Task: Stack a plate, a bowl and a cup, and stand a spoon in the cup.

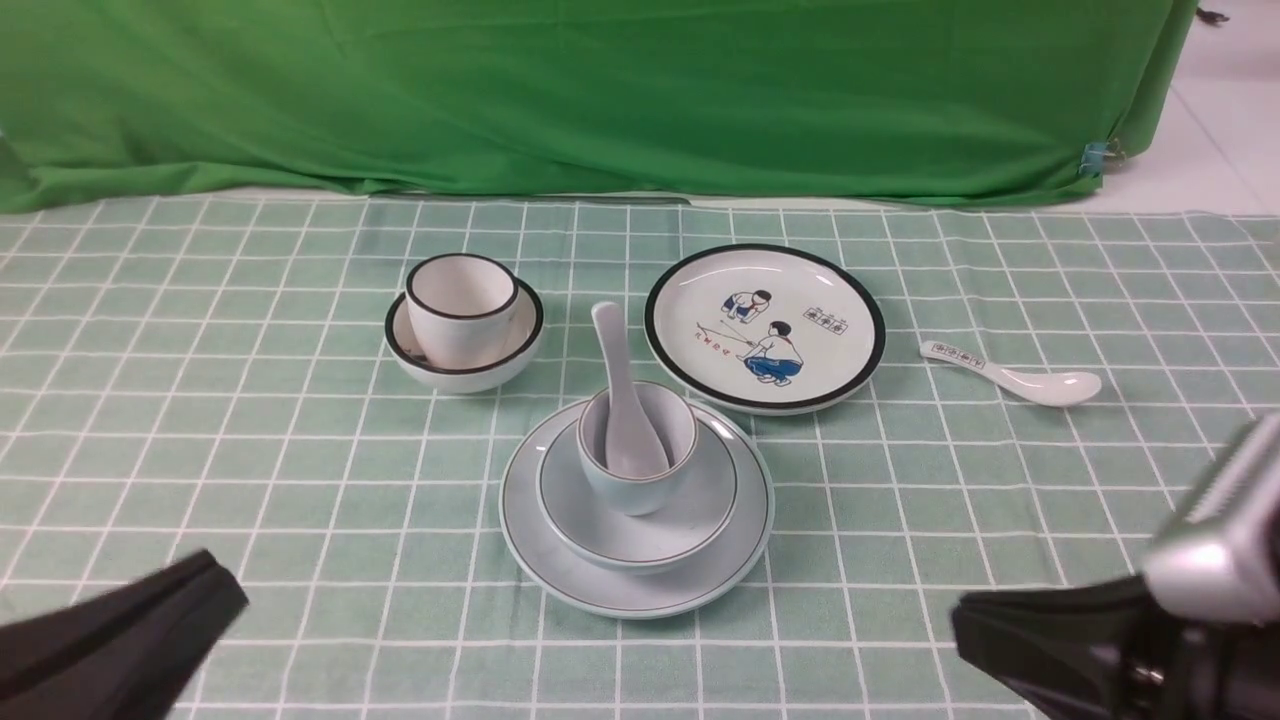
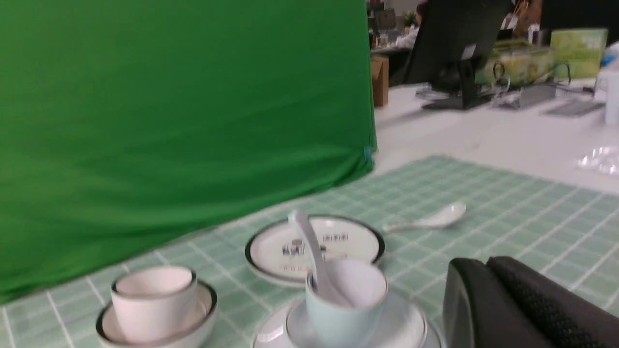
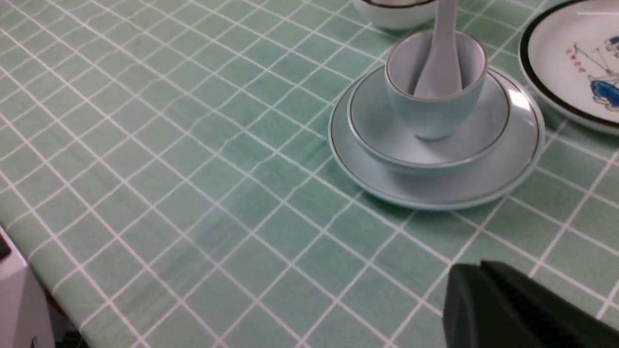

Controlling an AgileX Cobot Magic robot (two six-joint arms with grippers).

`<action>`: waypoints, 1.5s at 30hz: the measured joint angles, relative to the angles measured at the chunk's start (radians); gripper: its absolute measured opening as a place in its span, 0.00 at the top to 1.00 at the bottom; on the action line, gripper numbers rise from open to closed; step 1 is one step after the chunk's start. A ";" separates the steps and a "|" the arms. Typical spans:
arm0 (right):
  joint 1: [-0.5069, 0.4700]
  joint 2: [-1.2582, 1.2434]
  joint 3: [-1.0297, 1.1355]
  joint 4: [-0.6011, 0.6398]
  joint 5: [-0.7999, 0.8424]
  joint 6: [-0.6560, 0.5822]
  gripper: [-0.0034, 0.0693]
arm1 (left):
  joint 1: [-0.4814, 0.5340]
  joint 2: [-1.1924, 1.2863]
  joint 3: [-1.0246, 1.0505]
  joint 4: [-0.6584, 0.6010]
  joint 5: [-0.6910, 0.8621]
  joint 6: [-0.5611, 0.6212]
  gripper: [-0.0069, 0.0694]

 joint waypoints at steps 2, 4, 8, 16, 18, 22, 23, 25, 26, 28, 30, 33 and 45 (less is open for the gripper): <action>0.000 -0.025 0.001 0.000 0.030 0.005 0.92 | 0.000 0.000 0.034 0.000 0.002 0.000 0.90; 0.000 -0.038 0.001 0.000 0.038 0.008 0.92 | 0.000 0.000 0.059 0.000 0.003 0.000 0.90; 0.000 -0.044 0.001 0.000 0.042 0.014 0.90 | 0.000 0.000 0.136 0.000 0.012 0.000 0.90; -0.001 -0.050 0.003 0.000 0.044 0.015 0.86 | 0.000 0.000 0.145 0.000 0.106 -0.003 0.90; -0.033 -0.073 0.013 0.001 0.042 0.015 0.86 | 0.000 0.000 0.145 0.000 0.129 -0.003 0.90; -0.220 -0.167 0.082 0.008 0.034 -0.051 0.91 | 0.000 0.000 0.145 0.000 0.135 -0.003 0.90; -0.300 -0.200 0.127 0.018 0.022 -0.103 0.93 | 0.000 0.000 0.145 0.000 0.135 -0.003 0.90; -0.392 -0.264 0.203 0.034 0.001 -0.184 0.93 | 0.000 0.000 0.145 0.000 0.135 -0.003 0.89; -0.441 -0.301 0.244 0.039 -0.012 -0.225 0.93 | 0.000 0.000 0.145 0.000 0.135 -0.003 0.89; -0.525 -0.381 0.326 0.041 -0.048 -0.287 0.93 | 0.000 0.000 0.145 0.000 0.135 -0.003 0.89; -0.613 -0.496 0.429 0.045 -0.094 -0.350 0.93 | 0.000 0.000 0.145 0.000 0.135 -0.003 0.89; -0.693 -0.644 0.526 0.053 -0.105 -0.349 0.93 | 0.000 0.000 0.145 0.000 0.135 -0.003 0.89; -0.761 -0.743 0.540 0.053 -0.008 -0.341 0.93 | 0.000 0.000 0.145 0.024 0.135 -0.002 0.89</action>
